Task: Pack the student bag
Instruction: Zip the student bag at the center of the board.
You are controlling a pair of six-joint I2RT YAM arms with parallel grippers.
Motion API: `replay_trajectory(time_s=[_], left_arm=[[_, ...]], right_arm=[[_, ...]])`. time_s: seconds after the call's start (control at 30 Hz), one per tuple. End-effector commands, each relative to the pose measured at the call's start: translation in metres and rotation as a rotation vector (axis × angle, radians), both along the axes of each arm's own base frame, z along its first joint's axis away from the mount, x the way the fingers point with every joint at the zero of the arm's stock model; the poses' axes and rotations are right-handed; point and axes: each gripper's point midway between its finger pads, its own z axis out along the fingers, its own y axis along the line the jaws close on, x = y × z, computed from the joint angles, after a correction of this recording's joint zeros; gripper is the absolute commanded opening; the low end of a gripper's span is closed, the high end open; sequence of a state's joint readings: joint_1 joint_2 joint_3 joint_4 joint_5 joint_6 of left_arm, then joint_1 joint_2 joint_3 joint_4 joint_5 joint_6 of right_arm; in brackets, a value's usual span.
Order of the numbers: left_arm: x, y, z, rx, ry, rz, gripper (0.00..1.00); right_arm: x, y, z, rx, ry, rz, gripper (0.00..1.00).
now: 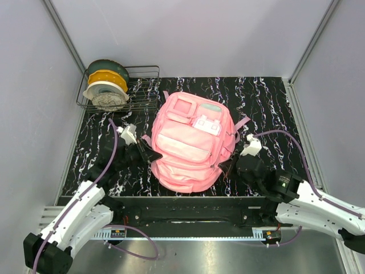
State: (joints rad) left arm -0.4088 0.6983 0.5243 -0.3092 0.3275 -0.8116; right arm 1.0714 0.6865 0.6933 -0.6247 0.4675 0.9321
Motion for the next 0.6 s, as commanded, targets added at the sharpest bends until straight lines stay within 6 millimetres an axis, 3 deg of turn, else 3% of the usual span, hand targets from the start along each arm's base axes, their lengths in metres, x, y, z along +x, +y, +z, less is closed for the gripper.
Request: replay_trajectory(time_s=[0.0, 0.37, 0.57], left_arm=[[0.017, -0.001, 0.065, -0.083, -0.23, -0.038, 0.0], [-0.001, -0.004, 0.105, -0.275, -0.282, -0.153, 0.0], [-0.001, -0.001, 0.1, -0.323, -0.265, -0.163, 0.0]], right_arm=[[0.027, -0.06, -0.006, -0.171, -0.082, -0.235, 0.0], [0.063, -0.076, 0.006, -0.213, -0.163, -0.307, 0.0], [0.072, -0.073, 0.005, -0.193, -0.172, -0.287, 0.0]])
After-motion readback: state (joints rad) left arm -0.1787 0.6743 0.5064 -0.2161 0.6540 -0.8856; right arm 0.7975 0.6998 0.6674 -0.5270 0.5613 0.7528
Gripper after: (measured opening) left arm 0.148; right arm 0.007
